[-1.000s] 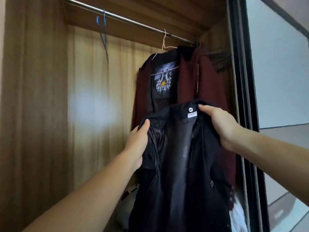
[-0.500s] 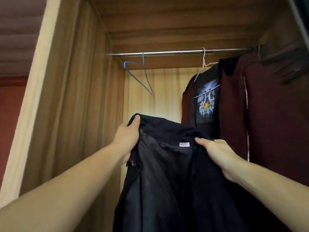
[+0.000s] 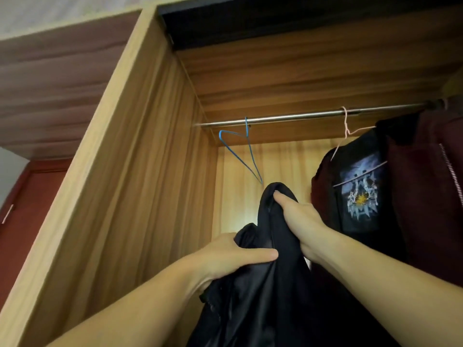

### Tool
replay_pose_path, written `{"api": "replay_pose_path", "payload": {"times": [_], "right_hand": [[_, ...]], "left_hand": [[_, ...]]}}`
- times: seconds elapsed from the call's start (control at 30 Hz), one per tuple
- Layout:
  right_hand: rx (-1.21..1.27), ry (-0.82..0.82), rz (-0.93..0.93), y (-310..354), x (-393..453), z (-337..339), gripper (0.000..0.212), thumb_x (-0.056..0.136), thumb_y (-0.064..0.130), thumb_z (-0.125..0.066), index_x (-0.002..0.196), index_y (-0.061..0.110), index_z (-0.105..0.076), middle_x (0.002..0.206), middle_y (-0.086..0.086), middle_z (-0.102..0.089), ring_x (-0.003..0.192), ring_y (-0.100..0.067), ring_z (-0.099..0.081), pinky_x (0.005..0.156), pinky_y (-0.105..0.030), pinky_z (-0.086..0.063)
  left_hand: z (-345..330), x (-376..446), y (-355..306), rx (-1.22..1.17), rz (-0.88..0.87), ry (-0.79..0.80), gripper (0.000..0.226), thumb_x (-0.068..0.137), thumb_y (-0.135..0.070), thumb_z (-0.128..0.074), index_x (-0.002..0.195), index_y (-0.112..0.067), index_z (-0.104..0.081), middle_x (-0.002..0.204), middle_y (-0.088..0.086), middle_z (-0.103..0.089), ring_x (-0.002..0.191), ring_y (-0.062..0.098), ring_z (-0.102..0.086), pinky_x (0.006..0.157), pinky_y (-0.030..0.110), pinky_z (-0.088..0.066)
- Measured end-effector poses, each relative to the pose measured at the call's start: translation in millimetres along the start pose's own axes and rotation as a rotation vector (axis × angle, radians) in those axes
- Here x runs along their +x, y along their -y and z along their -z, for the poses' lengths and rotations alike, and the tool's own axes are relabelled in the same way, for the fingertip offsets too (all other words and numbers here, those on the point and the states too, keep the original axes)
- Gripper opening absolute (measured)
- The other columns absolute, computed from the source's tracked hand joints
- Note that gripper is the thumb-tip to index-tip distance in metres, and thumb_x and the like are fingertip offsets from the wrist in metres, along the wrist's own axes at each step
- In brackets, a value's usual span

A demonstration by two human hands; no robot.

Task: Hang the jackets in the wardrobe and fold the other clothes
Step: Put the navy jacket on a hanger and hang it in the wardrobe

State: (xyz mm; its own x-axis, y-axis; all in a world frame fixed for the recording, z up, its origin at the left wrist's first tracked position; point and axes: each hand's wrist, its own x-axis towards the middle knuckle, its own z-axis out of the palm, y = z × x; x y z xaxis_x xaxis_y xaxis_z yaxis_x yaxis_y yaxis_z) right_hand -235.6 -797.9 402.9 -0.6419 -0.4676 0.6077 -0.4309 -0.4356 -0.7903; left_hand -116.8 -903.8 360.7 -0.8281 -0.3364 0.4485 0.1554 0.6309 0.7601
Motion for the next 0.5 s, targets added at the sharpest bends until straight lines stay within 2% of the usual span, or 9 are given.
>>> {"api": "replay_pose_path", "payload": {"times": [0.07, 0.13, 0.2, 0.27, 0.37, 0.43, 0.5], "right_hand": [[0.023, 0.035, 0.007, 0, 13, -12, 0.034, 0.090, 0.044, -0.061, 0.099, 0.011, -0.064, 0.089, -0.009, -0.071, 0.080, -0.027, -0.068, 0.066, -0.033, -0.053], [0.026, 0.064, 0.001, -4, 26, -24, 0.036, 0.089, 0.044, -0.062, 0.100, 0.010, -0.065, 0.088, -0.011, -0.072, 0.080, -0.028, -0.069, 0.067, -0.035, -0.054], [-0.026, 0.089, -0.008, -5, 39, -34, 0.034, 0.090, 0.042, -0.062, 0.099, 0.010, -0.065, 0.087, -0.010, -0.072, 0.079, -0.027, -0.069, 0.066, -0.033, -0.053], [-0.165, 0.095, 0.022, -3, 55, -41, 0.035, 0.088, 0.042, -0.064, 0.101, 0.010, -0.065, 0.089, -0.007, -0.073, 0.082, -0.024, -0.069, 0.070, -0.034, -0.055], [-0.552, 0.023, 0.315, 16, 77, -54, 0.053, 0.078, 0.054, -0.066, 0.105, 0.009, -0.062, 0.105, -0.007, -0.067, 0.092, -0.023, -0.065, 0.079, -0.038, -0.052], [-0.641, -0.100, 0.534, 36, 83, -70, 0.054, 0.078, 0.058, -0.063, 0.113, 0.018, -0.056, 0.118, -0.002, -0.053, 0.093, -0.018, -0.055, 0.079, -0.031, -0.042], [-0.631, -0.191, 0.664, 56, 88, -90, 0.055, 0.081, 0.056, -0.060, 0.123, 0.020, -0.052, 0.121, 0.001, -0.047, 0.091, -0.014, -0.047, 0.080, -0.028, -0.036]], "left_hand": [[3, 9, 9, -0.055, 0.033, 0.023, 0.030, 0.077, -0.037, -0.078, 0.103, -0.026, -0.070, 0.093, -0.004, -0.077, 0.085, 0.013, -0.073, 0.068, 0.023, -0.057], [4, 20, 17, -0.122, 0.052, -0.020, 0.024, 0.079, -0.031, -0.076, 0.100, -0.019, -0.072, 0.092, 0.002, -0.077, 0.086, 0.020, -0.074, 0.072, 0.026, -0.058], [7, 32, 25, -0.177, 0.020, -0.135, 0.021, 0.078, -0.021, -0.072, 0.097, -0.011, -0.074, 0.089, 0.007, -0.076, 0.084, 0.024, -0.073, 0.074, 0.028, -0.057], [13, 45, 32, -0.238, -0.022, -0.290, 0.017, 0.076, -0.013, -0.068, 0.090, -0.005, -0.074, 0.080, 0.009, -0.075, 0.070, 0.022, -0.071, 0.062, 0.024, -0.053], [30, 64, 36, -0.322, -0.061, -0.546, 0.009, 0.074, -0.013, -0.066, 0.077, -0.006, -0.071, 0.065, 0.004, -0.069, 0.058, 0.020, -0.064, 0.049, 0.020, -0.044], [44, 76, 37, -0.339, -0.072, -0.680, 0.009, 0.074, -0.015, -0.066, 0.075, -0.007, -0.069, 0.067, 0.004, -0.069, 0.061, 0.022, -0.064, 0.049, 0.020, -0.042], [58, 87, 36, -0.350, -0.091, -0.742, 0.011, 0.074, -0.017, -0.067, 0.077, -0.007, -0.070, 0.072, 0.006, -0.070, 0.066, 0.024, -0.066, 0.051, 0.022, -0.044]]}}
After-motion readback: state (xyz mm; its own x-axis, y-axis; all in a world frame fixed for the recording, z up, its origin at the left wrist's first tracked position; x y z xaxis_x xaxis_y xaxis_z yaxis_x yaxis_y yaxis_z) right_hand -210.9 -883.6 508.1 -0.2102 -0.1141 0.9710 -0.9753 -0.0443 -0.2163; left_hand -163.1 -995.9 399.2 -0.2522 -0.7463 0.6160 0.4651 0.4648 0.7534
